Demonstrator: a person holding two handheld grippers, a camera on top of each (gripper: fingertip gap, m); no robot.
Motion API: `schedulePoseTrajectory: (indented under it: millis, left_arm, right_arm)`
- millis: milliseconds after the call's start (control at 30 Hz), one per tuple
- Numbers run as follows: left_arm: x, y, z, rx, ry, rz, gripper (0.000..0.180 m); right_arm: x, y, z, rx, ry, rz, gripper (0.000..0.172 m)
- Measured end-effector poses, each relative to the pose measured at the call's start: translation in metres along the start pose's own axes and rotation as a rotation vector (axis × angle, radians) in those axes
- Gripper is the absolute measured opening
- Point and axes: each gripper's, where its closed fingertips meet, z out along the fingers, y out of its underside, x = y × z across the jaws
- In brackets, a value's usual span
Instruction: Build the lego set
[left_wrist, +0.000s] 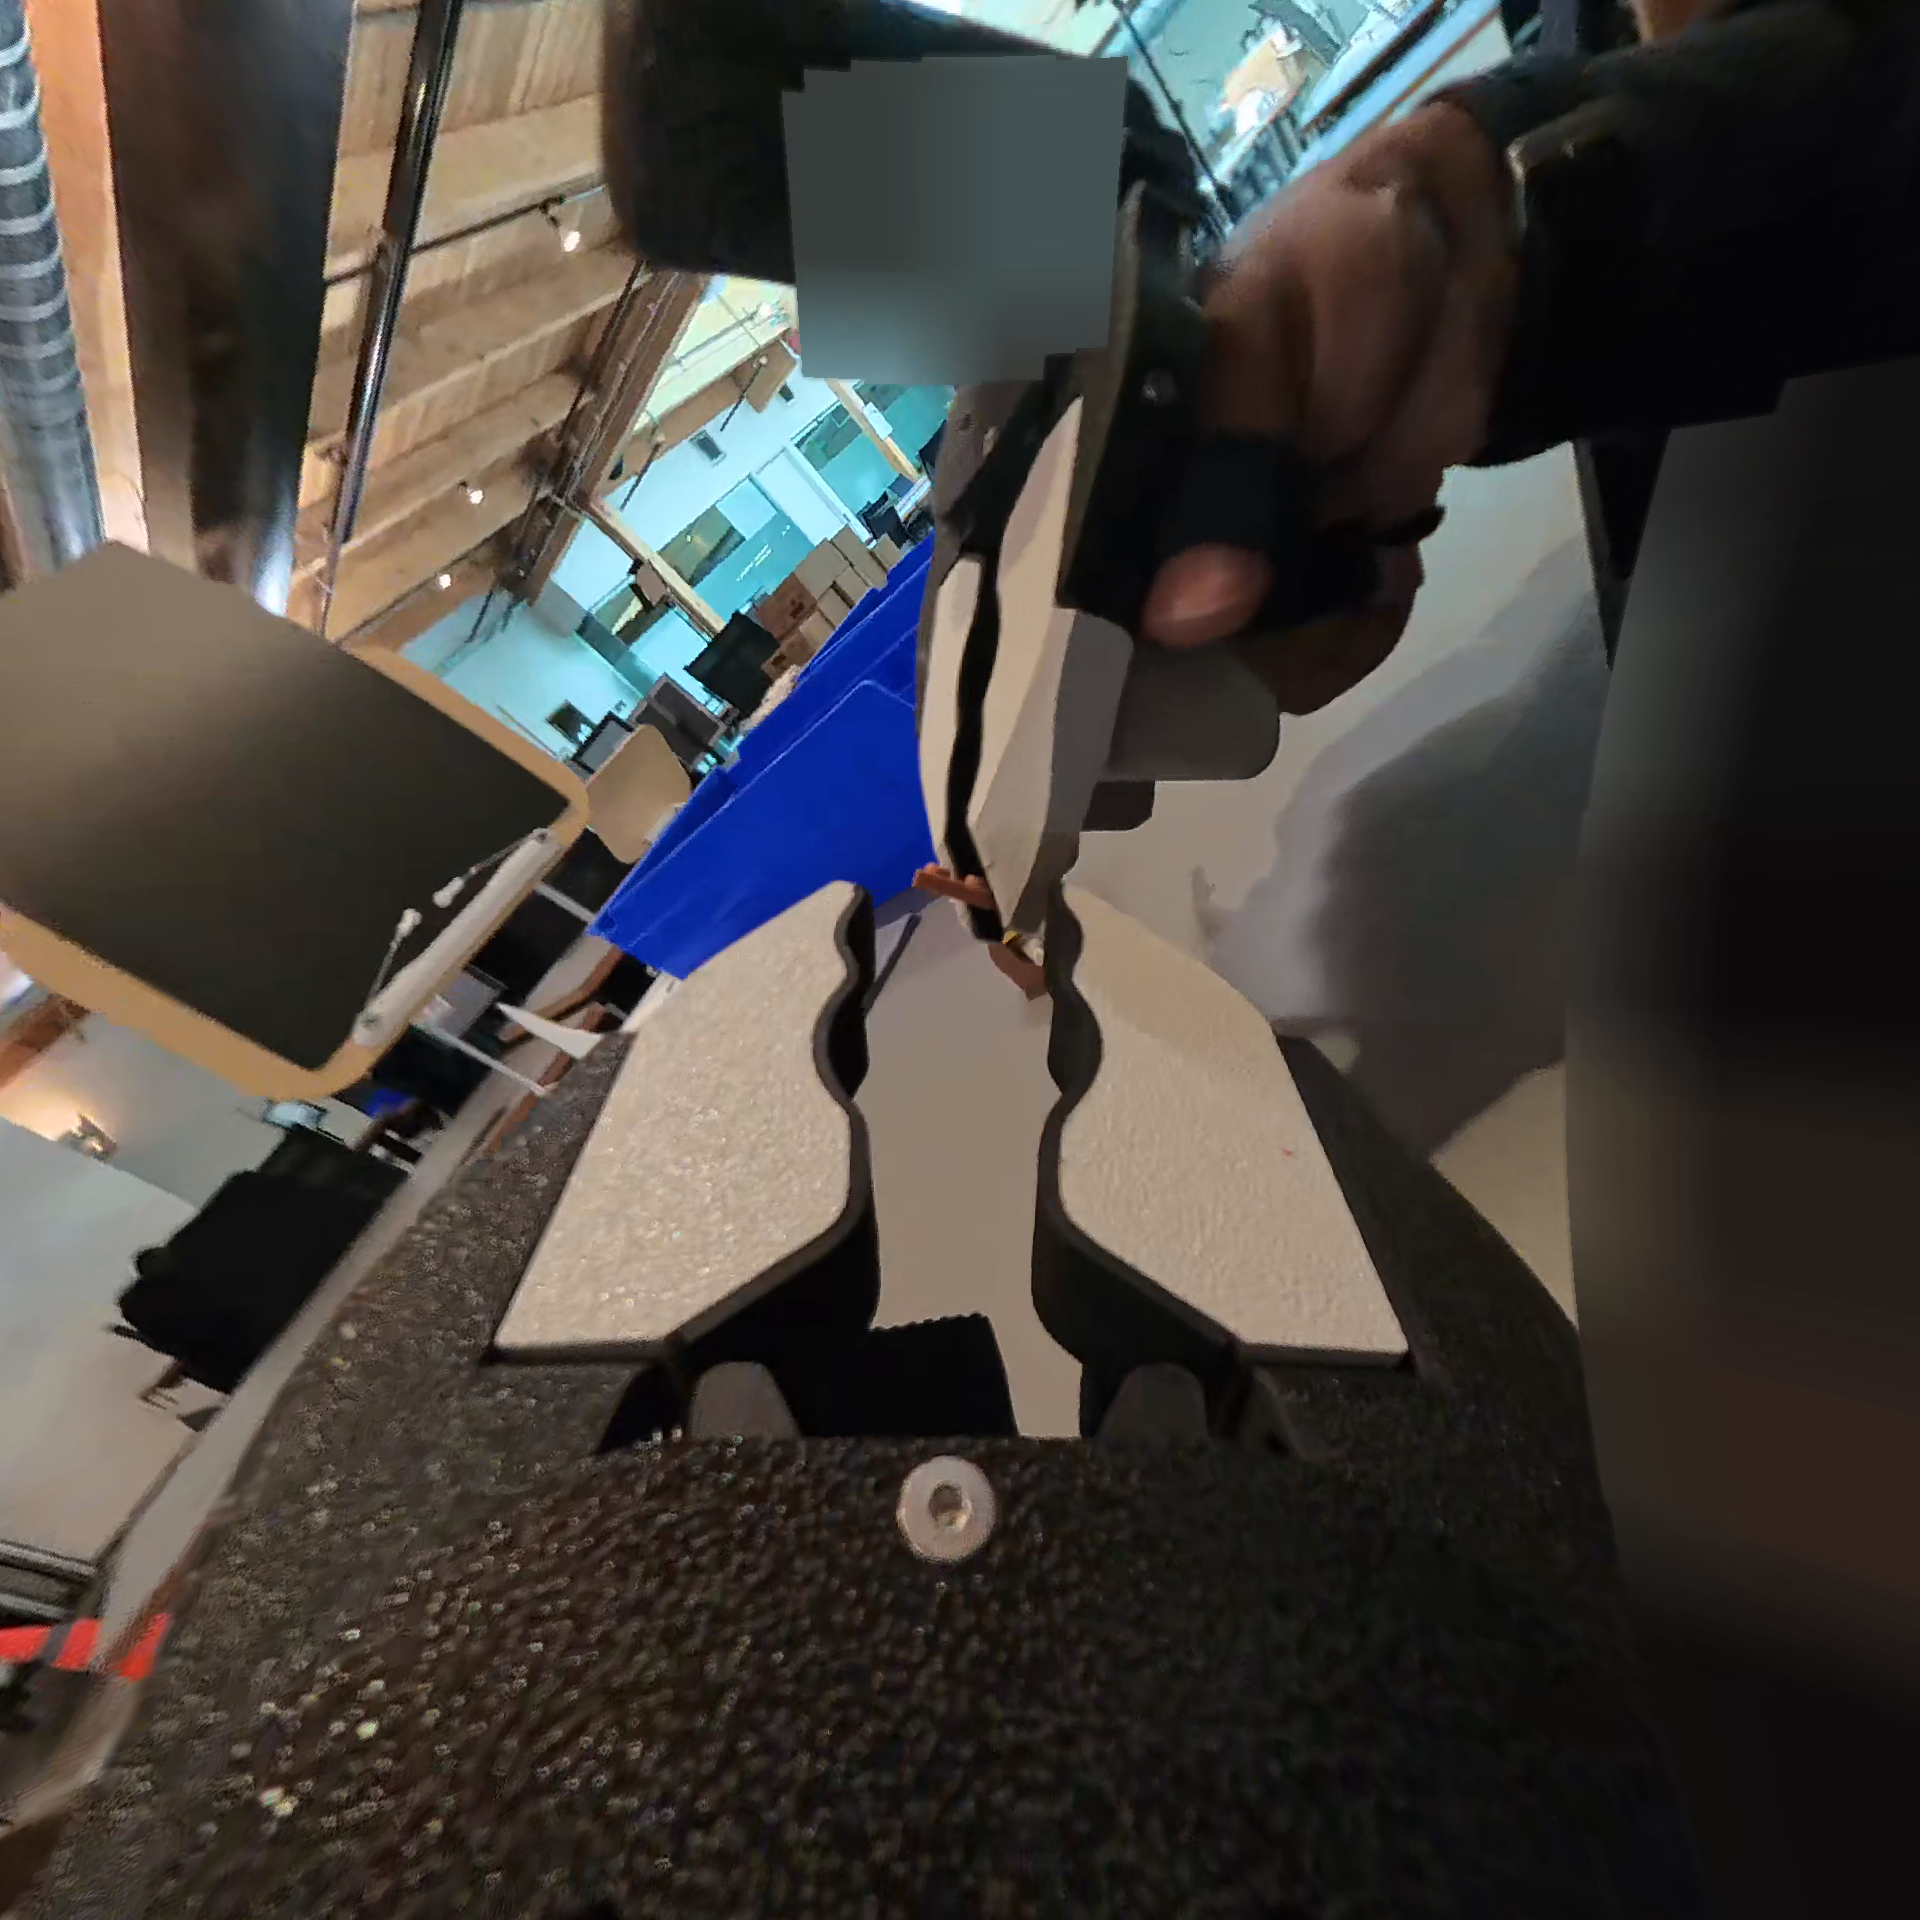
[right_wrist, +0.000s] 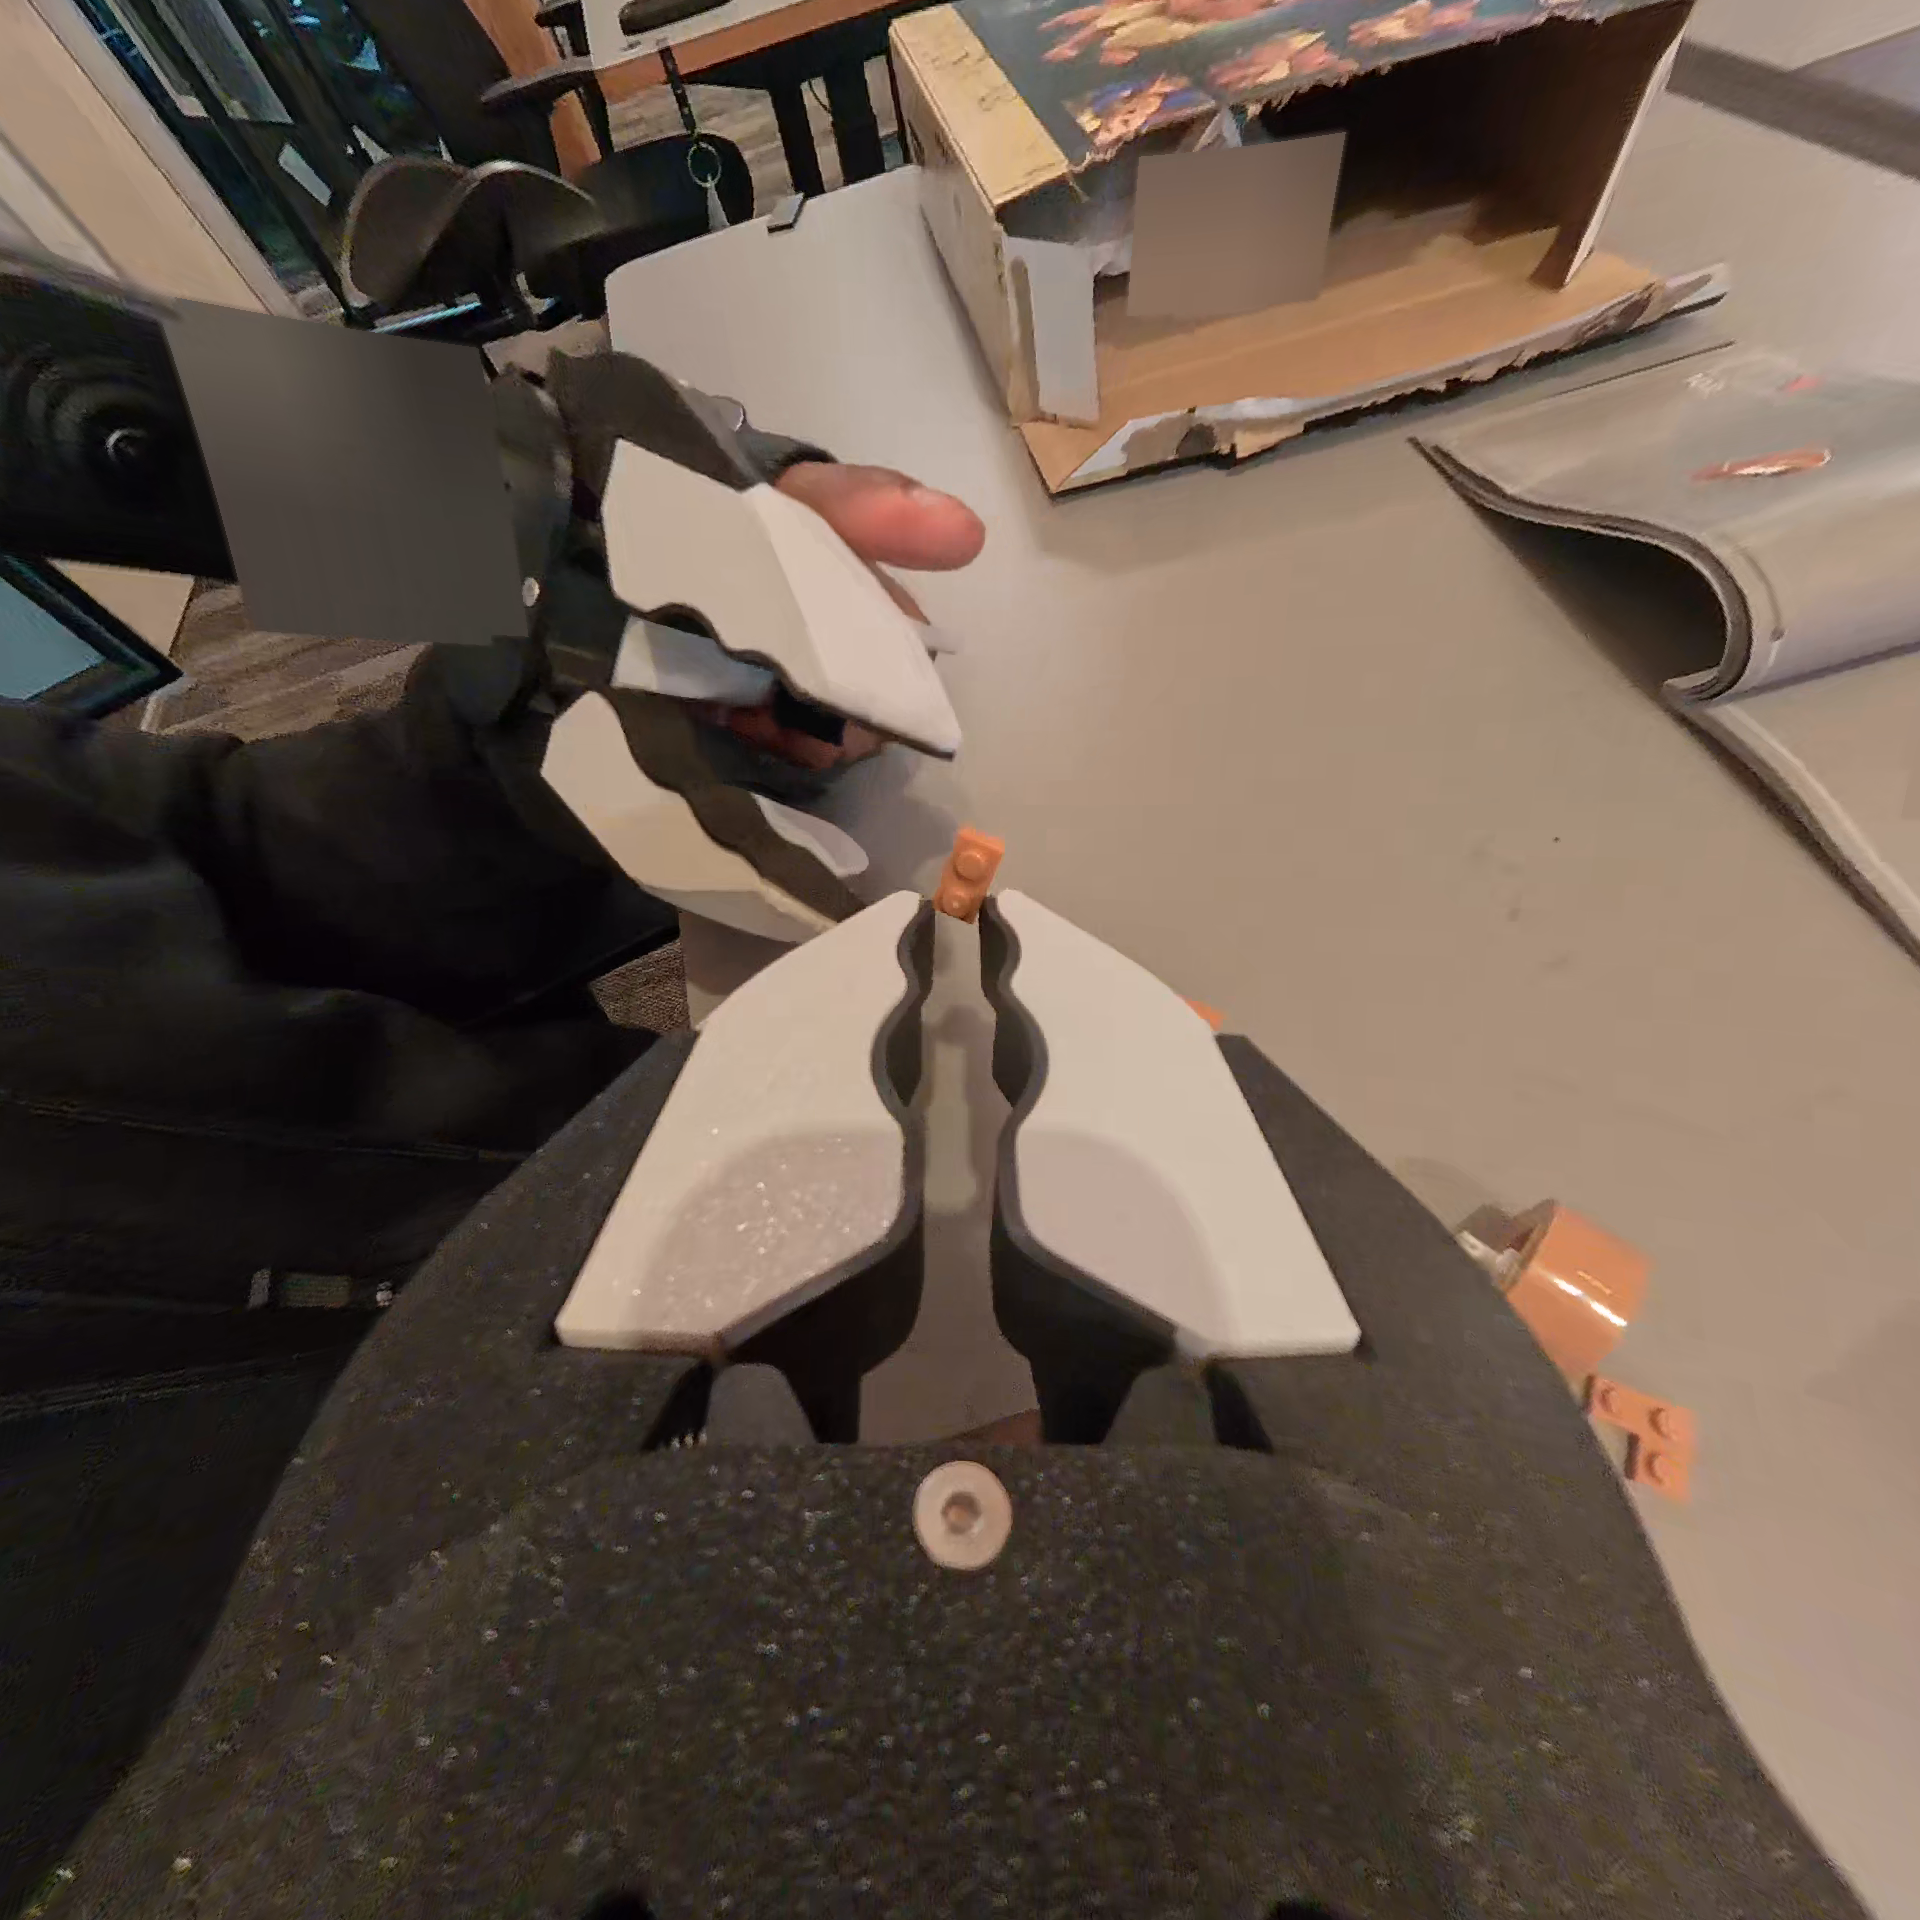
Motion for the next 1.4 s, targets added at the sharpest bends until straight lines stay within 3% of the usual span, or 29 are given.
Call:
schedulePoseTrajectory:
  millis: [267, 767, 1400]
  left_arm:
    - [0.003, -0.003, 0.006, -0.054, 0.027, 0.218, 0.028]
    - [-0.02, 0.062, 0.027, -0.27, 0.11, 0.259, 0.027]
    - [-0.007, 0.043, 0.028, -0.25, 0.074, 0.276, 0.025]
  right_arm:
    - [0.001, 0.003, -0.004, -0.056, -0.019, -0.002, 0.008]
    - [0.053, 0.008, 0.023, -0.193, -0.076, 0.078, 0.008]
    - [0.032, 0.004, 0.018, 0.019, 0.095, 0.137, 0.008]
